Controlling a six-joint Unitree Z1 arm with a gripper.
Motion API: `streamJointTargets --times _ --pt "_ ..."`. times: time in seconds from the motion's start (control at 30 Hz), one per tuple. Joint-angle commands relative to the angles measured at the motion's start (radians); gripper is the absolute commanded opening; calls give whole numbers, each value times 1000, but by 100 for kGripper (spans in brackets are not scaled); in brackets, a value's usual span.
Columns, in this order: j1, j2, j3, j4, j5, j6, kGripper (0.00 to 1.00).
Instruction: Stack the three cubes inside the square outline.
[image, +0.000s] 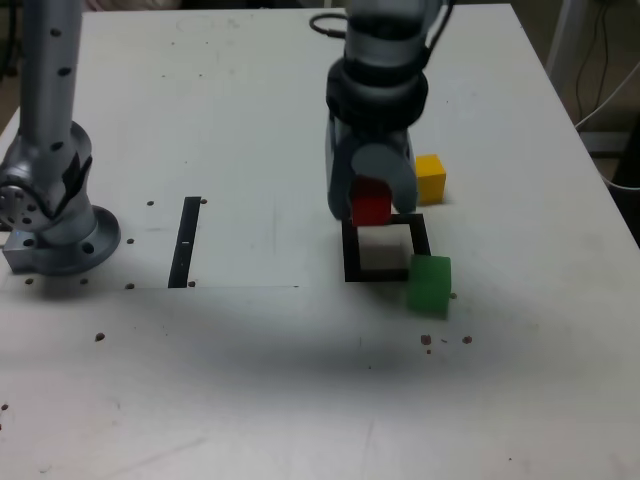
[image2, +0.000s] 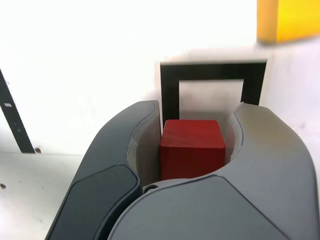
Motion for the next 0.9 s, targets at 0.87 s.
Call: streamJointTargets --times 0.87 --pt "23 120 17 -80 -36 31 47"
